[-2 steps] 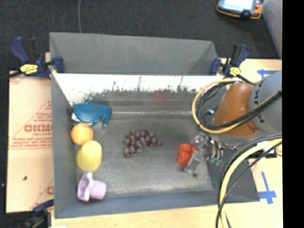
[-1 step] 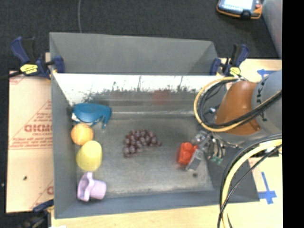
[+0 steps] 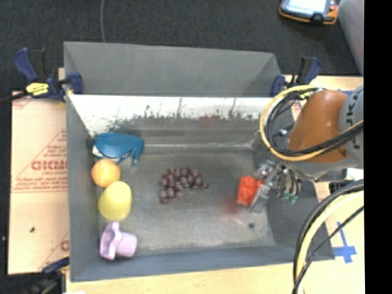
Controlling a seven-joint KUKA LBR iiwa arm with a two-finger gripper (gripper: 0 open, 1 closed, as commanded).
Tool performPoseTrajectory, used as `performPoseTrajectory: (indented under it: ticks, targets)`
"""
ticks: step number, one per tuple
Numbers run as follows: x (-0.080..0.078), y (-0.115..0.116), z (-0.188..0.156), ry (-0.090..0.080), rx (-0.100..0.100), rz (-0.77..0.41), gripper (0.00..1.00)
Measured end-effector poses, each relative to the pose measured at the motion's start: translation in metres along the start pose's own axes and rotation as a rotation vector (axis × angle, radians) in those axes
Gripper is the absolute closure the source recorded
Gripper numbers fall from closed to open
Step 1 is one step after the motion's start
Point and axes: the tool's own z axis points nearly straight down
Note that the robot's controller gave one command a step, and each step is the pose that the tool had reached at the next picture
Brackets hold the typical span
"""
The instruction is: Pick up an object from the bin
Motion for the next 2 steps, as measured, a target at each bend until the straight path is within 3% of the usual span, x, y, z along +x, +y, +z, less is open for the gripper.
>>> performPoseTrajectory:
  ticks: [2]
  targets:
    - [-0.0022, 0.0001, -0.0284, -0.008, -0.002, -0.004, 1.00]
